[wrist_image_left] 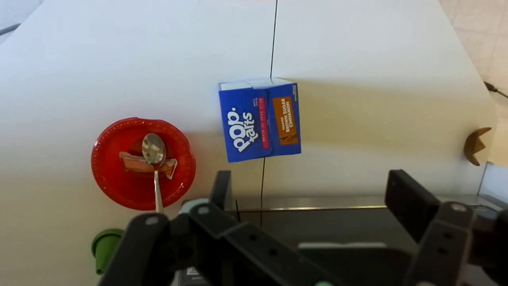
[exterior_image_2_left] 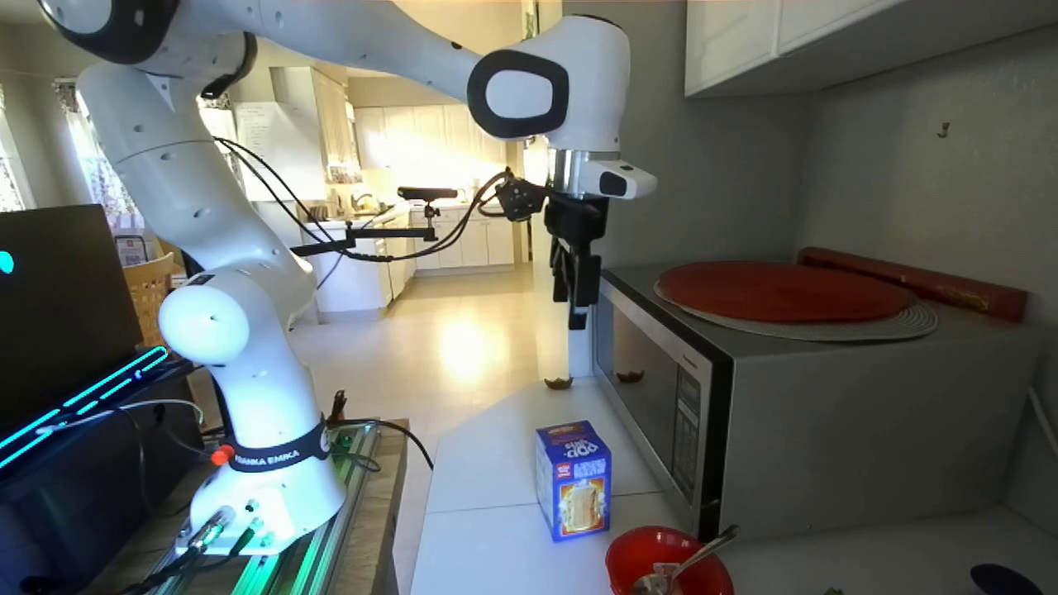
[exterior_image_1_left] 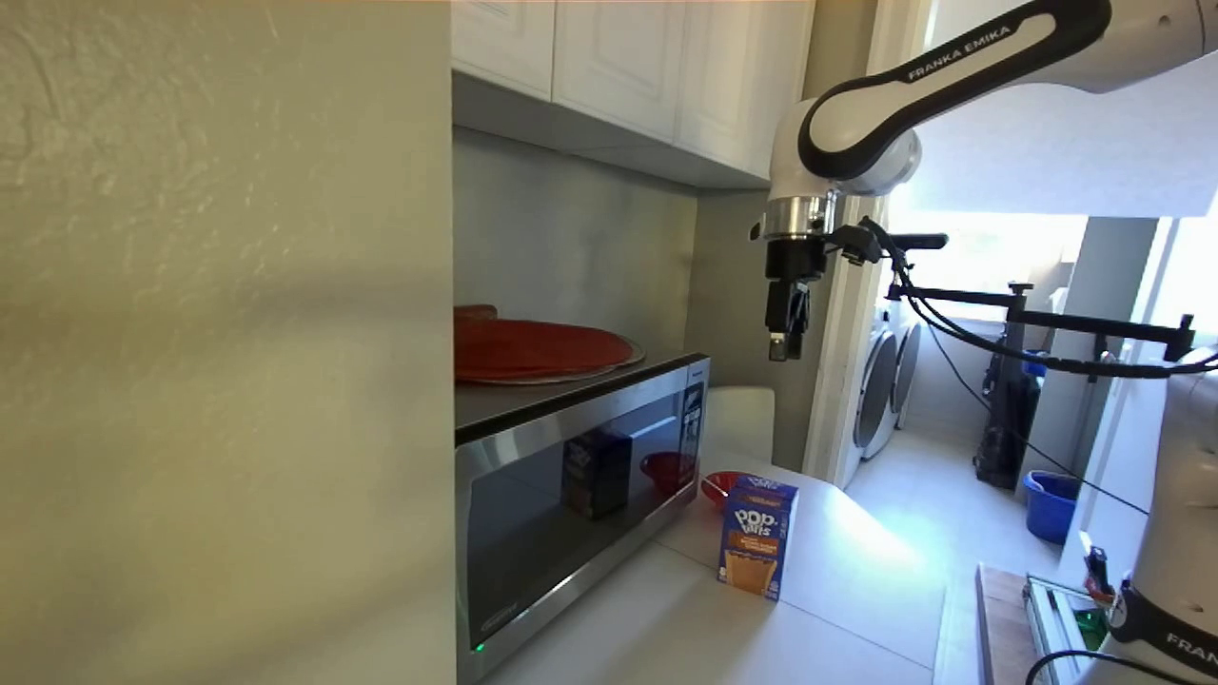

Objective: Open the blue box.

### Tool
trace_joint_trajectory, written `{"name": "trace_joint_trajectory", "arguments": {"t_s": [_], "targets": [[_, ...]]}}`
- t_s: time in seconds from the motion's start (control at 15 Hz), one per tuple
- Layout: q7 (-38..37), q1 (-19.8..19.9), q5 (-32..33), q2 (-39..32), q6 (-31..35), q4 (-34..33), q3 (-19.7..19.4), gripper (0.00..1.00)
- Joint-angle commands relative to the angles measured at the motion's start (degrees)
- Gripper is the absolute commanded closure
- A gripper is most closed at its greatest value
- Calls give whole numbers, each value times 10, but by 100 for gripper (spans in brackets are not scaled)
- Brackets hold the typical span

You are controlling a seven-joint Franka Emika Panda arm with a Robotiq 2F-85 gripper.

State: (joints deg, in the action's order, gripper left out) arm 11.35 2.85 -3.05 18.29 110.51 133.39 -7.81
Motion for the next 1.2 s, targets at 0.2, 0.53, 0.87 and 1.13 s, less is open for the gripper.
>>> {"name": "trace_joint_trajectory", "arguments": {"t_s": [0.2, 0.53, 0.87, 1.13], "targets": [[74, 7, -46, -30, 89, 39, -33, 0], [172, 12, -126, -59, 128, 63, -70, 0], [191, 25, -132, -77, 128, 63, -73, 0], [191, 25, -132, -79, 124, 63, -72, 0]]}}
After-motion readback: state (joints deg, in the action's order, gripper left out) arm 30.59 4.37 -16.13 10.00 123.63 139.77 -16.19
